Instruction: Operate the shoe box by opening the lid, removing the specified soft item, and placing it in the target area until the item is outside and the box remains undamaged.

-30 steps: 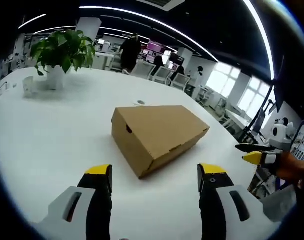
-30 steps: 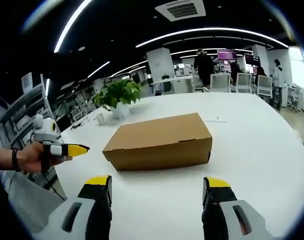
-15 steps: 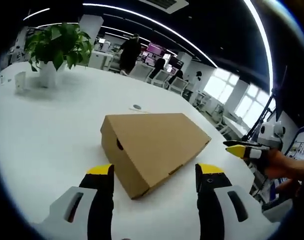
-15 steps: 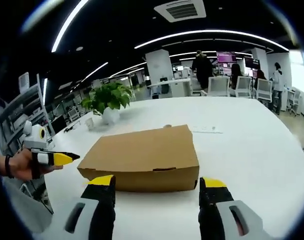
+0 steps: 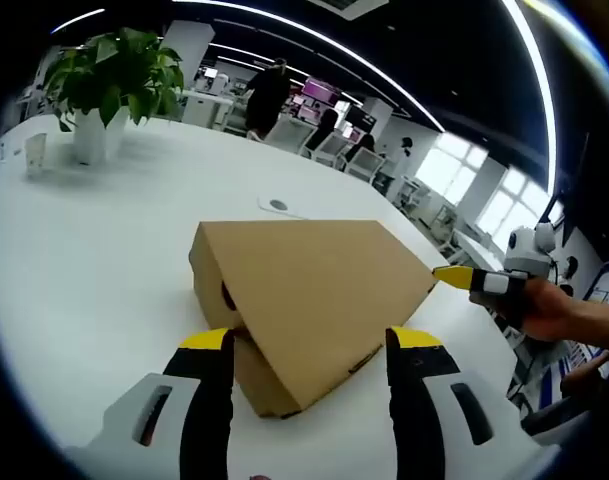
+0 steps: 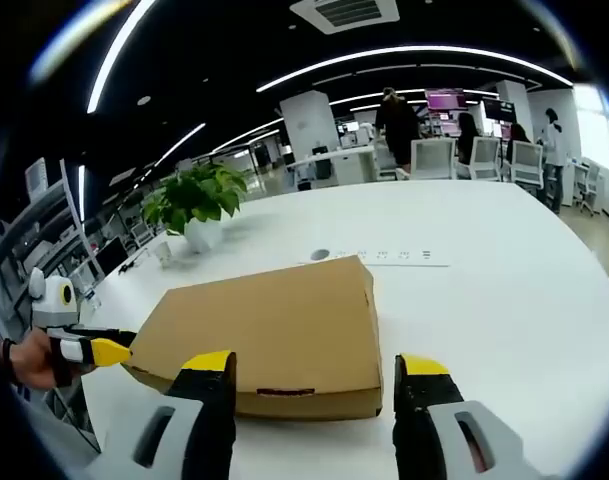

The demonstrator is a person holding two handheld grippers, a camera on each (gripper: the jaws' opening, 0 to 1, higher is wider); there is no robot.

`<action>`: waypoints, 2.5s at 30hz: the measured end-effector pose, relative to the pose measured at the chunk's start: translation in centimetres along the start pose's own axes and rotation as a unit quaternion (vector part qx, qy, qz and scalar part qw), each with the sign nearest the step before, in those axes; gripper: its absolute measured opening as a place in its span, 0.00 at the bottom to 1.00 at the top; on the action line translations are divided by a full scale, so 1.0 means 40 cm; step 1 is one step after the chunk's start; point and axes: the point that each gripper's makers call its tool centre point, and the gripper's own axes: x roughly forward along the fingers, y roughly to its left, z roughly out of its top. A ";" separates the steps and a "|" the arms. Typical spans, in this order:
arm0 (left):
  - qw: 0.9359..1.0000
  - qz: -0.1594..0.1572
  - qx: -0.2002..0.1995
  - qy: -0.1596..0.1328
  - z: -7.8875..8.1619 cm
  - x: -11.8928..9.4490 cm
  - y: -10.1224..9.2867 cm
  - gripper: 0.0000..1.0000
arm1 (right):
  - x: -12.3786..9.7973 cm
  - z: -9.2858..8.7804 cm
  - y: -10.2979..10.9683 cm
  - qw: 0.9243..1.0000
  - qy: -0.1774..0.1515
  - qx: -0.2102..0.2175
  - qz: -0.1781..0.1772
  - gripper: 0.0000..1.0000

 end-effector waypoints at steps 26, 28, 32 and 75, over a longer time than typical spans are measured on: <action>0.999 0.031 0.016 0.031 -0.026 -0.048 0.072 0.47 | 0.019 -0.050 0.057 0.999 0.029 -0.018 -0.012 0.49; 0.999 0.033 0.016 0.031 -0.029 -0.063 0.081 0.46 | 0.022 -0.058 0.083 0.999 0.031 -0.021 -0.008 0.48; 0.999 0.038 0.016 0.034 -0.038 -0.100 0.105 0.46 | 0.028 -0.070 0.120 0.999 0.032 -0.026 0.000 0.48; 0.996 0.081 0.000 0.039 -0.136 -0.395 0.257 0.44 | -0.007 -0.196 0.426 0.995 0.058 -0.052 0.061 0.45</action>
